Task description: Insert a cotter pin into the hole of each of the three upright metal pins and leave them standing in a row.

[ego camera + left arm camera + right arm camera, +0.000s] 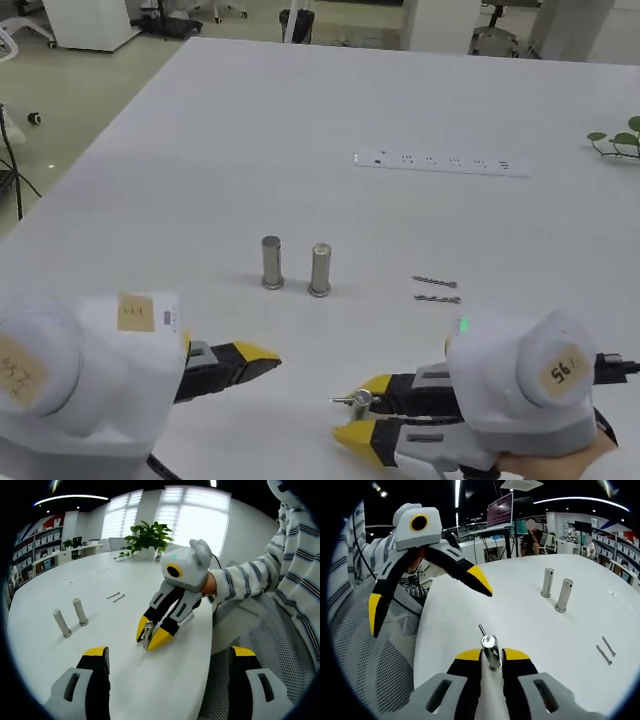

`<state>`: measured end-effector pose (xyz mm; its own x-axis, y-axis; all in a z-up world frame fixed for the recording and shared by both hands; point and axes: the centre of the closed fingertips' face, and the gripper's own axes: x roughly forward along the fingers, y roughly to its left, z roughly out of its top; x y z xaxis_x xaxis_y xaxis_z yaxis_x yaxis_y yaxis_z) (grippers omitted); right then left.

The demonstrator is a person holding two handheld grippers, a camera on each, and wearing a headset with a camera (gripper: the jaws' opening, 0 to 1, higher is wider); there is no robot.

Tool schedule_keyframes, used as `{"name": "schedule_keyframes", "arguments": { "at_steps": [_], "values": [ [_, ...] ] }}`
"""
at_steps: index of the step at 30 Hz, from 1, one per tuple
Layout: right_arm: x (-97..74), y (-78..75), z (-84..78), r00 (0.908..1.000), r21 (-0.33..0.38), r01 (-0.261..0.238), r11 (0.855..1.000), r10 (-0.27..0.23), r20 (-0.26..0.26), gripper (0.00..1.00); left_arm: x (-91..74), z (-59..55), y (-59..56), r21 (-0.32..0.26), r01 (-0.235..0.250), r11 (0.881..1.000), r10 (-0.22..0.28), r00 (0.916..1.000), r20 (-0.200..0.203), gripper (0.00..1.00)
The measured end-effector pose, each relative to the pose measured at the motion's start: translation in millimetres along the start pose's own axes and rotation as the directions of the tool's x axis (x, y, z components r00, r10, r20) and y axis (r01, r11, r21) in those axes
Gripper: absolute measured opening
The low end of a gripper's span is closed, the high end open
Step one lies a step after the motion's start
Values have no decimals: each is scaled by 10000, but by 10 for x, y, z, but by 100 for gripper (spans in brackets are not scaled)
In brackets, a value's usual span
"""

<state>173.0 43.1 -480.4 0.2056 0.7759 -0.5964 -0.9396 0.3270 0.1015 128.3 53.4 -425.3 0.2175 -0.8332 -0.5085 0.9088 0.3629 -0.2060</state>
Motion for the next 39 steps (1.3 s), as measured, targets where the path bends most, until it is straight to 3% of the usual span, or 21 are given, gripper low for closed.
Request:
{"name": "schedule_keyframes", "arguments": {
  "at_steps": [7, 13, 27, 33, 34, 39],
  "values": [
    [4, -16, -33, 9998, -252, 22, 9997, -26, -178, 5, -17, -32, -33, 214, 106, 9997, -103, 9999, -129, 99],
    [8, -62, -7, 9992, -536, 214, 9983, -232, -325, 4, -58, -33, 35, -20, -121, 9999, 121, 9999, -52, 99],
    [208, -368, 441, 9977, -1044, 640, 9925, -615, 269, 4, -236, -44, 275, -491, -1150, 9921, 1161, 9930, 198, 99],
    [357, -461, 507, 9980, -1382, 633, 9884, -637, 15, 4, -258, -54, 315, -643, -1333, 9890, 1348, 9907, 202, 99],
    [388, -469, 515, 9980, -1555, 610, 9860, -625, -48, 4, -261, -56, 340, -874, -1420, 9860, 1445, 9892, 238, 99],
    [471, -461, 572, 9990, -1420, 457, 9888, -453, 62, 4, -280, -51, 383, -1123, -1545, 9816, 1594, 9866, 357, 97]
  ]
}}
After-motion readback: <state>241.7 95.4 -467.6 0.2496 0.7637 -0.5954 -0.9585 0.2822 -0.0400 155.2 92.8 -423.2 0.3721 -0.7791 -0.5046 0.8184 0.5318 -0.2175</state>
